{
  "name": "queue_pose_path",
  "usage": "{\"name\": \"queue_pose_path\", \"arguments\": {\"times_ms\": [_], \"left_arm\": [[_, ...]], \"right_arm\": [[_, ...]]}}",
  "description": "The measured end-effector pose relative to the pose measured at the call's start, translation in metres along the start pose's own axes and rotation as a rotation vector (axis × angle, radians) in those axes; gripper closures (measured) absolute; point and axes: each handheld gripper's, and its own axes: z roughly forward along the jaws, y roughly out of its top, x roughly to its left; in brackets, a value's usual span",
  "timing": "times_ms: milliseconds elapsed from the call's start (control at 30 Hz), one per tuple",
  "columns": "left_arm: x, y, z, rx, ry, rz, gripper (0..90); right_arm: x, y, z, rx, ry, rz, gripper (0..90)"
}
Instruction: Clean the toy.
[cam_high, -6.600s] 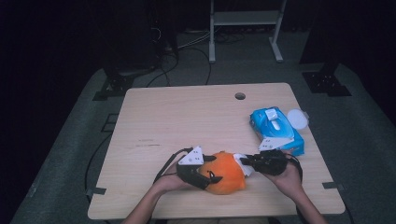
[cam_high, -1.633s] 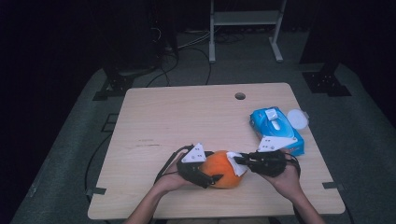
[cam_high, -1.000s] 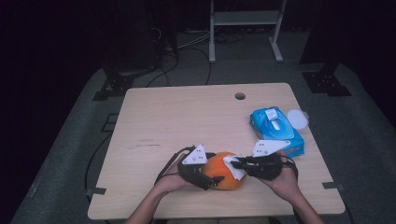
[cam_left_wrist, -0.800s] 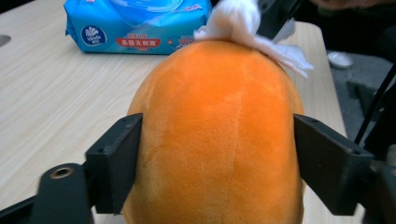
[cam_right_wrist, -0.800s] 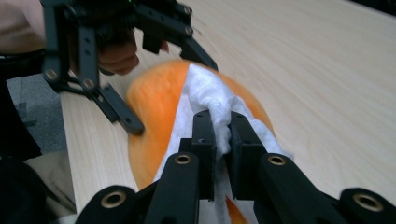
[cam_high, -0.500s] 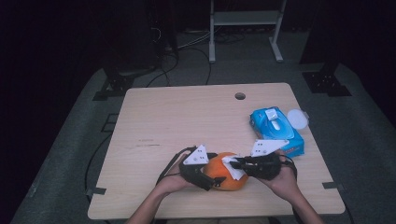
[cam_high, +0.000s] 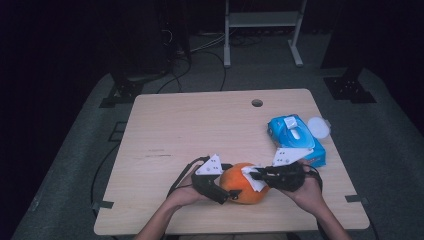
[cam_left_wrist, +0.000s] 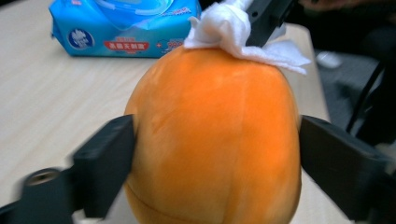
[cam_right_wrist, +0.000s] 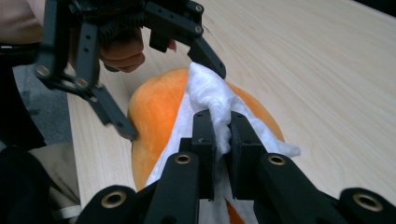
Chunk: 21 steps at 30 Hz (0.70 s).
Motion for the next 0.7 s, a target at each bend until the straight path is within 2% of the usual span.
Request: {"name": "queue_pose_path", "arguments": {"times_ms": [67,133,267,333,400,467,567,700], "left_arm": [[0.004,-0.002,0.0,0.016,0.01,-0.03,8.5],[0.003,-0.003,0.001,-0.003,0.009,-0.025,14.0],[-0.003,0.001,0.001,-0.003,0.018,0.014,23.3],[-0.009,0.004,0.002,0.016,0.026,0.063,24.6],[-0.012,0.005,0.003,0.032,0.032,0.088,25.5],[-0.012,0.004,0.002,0.025,0.03,0.08,26.4],[-0.01,0.003,0.002,0.012,0.028,0.064,27.5],[-0.014,0.006,0.005,0.031,0.035,0.086,27.4]], "right_arm": [[-0.003,-0.001,-0.003,0.002,-0.017,0.005,81.7],[-0.004,-0.001,-0.005,0.002,-0.027,0.012,81.7],[0.005,0.008,-0.004,-0.014,-0.02,-0.019,81.7],[0.013,0.013,-0.001,-0.015,-0.006,-0.043,81.7],[0.019,0.018,0.002,-0.007,-0.006,-0.075,81.7],[0.021,0.018,0.002,0.005,-0.012,-0.091,81.7],[0.015,0.015,-0.002,-0.004,-0.018,-0.062,81.7],[0.018,0.015,0.002,-0.005,-0.016,-0.059,81.7]]}}
